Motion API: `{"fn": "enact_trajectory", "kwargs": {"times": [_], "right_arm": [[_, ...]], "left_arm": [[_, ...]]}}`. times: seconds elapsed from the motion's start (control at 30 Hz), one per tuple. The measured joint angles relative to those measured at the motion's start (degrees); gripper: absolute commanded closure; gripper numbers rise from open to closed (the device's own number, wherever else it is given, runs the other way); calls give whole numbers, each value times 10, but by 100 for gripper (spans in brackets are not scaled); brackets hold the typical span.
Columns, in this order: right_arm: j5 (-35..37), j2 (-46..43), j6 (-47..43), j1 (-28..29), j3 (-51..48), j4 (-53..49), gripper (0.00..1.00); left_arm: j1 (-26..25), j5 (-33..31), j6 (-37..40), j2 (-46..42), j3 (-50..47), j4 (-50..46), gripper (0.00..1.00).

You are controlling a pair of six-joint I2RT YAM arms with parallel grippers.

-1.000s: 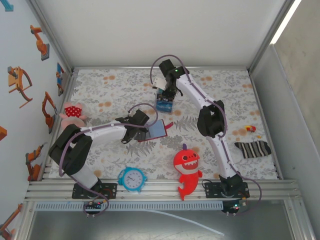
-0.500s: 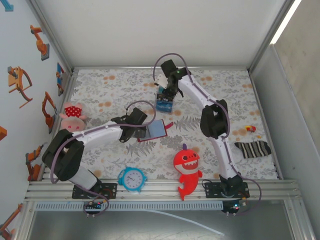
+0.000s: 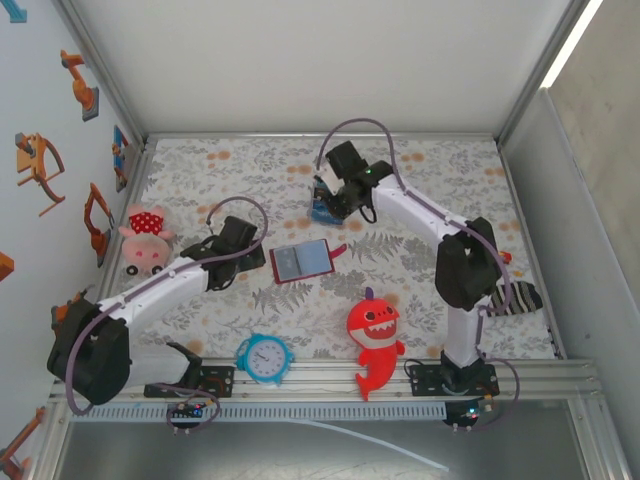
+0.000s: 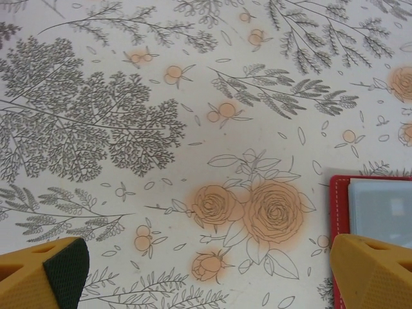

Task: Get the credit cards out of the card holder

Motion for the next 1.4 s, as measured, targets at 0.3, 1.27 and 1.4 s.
{"fn": "enact_trajectory", "kwargs": {"times": [0.3,1.27,1.4], "right_arm": [[16,-6,106,99,-79,29,66],[17,133,209,213,21,41,32],[17,146,209,213,26,37,35]], "left_arm": [[22,-12,-62,-38,-32,-6,3],[50,-96,-193,-222,-140,-60,3],[50,-97,-196,-223,-141,-61,3]]}}
